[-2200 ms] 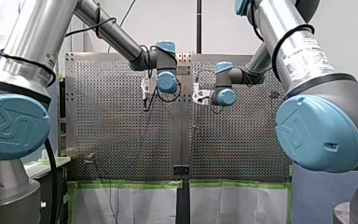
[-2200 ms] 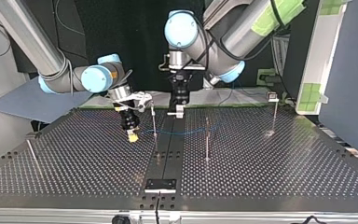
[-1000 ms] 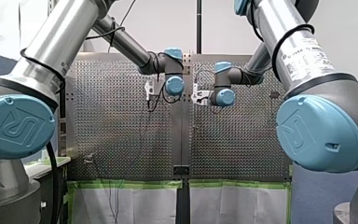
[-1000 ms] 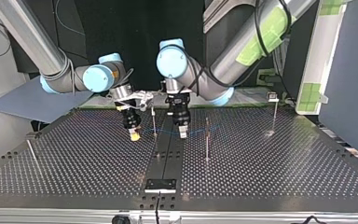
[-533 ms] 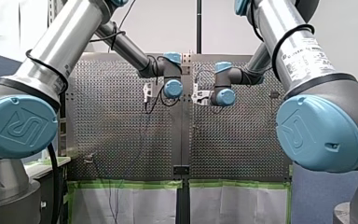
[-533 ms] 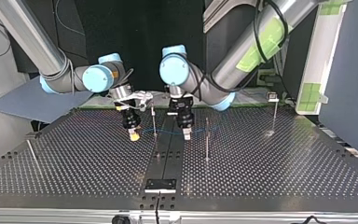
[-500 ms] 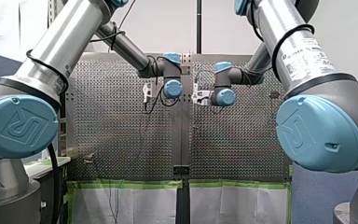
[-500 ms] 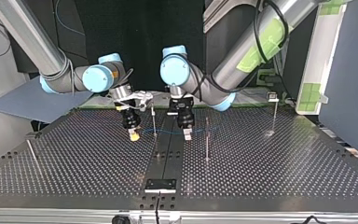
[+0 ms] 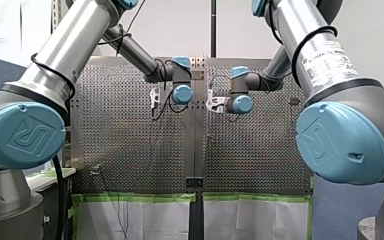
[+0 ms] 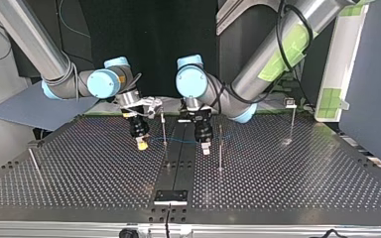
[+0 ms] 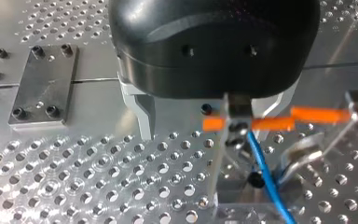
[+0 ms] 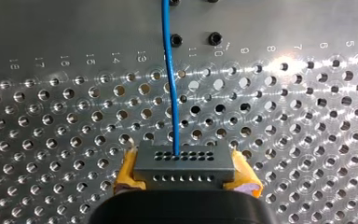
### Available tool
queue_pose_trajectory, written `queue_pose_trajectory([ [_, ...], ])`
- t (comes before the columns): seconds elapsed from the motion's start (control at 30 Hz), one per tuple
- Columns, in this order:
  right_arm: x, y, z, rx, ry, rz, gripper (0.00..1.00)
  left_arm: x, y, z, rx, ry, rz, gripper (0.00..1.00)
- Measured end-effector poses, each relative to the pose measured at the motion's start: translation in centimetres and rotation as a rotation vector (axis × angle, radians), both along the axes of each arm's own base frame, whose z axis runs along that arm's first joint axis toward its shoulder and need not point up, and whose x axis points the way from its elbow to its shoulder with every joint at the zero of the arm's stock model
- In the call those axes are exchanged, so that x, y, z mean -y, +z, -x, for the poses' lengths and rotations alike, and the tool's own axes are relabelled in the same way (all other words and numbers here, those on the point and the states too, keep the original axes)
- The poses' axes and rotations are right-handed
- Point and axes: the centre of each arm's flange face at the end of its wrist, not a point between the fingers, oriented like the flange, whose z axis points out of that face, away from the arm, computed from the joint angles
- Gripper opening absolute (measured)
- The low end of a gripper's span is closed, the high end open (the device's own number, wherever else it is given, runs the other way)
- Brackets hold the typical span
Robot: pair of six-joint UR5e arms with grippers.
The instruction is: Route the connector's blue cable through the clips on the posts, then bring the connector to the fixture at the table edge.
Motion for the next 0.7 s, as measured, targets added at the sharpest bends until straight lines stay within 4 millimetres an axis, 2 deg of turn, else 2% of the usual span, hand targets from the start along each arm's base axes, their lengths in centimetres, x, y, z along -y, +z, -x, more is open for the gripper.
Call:
queue_pose_trajectory([
  [0.7,-0.19,-0.01,-0.20,0.000,0.009,-0.001,0.00,0.18,-0.08,-0.07,-0.012,-0.038,-0.018,1.00],
])
